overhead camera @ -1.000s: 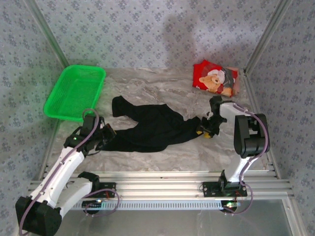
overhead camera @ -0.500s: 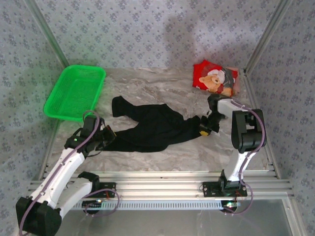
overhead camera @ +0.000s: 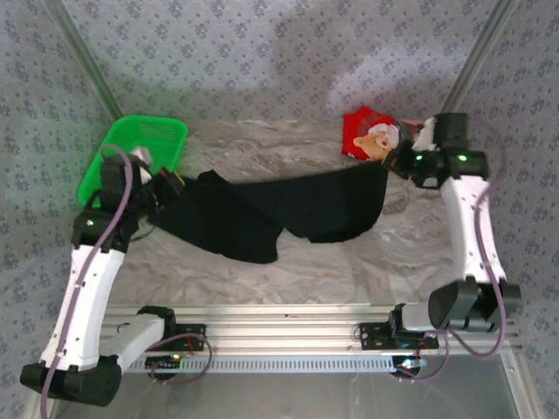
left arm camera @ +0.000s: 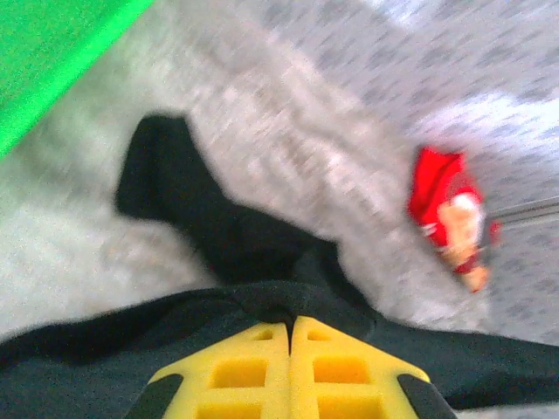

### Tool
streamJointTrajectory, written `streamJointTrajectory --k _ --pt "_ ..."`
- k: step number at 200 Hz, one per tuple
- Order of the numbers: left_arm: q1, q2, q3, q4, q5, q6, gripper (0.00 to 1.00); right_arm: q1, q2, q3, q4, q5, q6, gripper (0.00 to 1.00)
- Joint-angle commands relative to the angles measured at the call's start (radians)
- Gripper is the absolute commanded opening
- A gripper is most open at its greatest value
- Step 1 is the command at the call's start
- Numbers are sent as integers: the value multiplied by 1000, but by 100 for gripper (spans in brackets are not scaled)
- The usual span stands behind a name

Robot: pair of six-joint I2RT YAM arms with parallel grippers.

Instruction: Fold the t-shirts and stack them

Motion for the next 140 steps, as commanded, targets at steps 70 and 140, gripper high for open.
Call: streamJointTrajectory --k 70,140 --pt "7 167 637 -93 61 213 0 -165 -83 311 228 -354 366 0" --pt "7 235 812 -139 -59 391 0 -196 -35 472 350 -374 475 0"
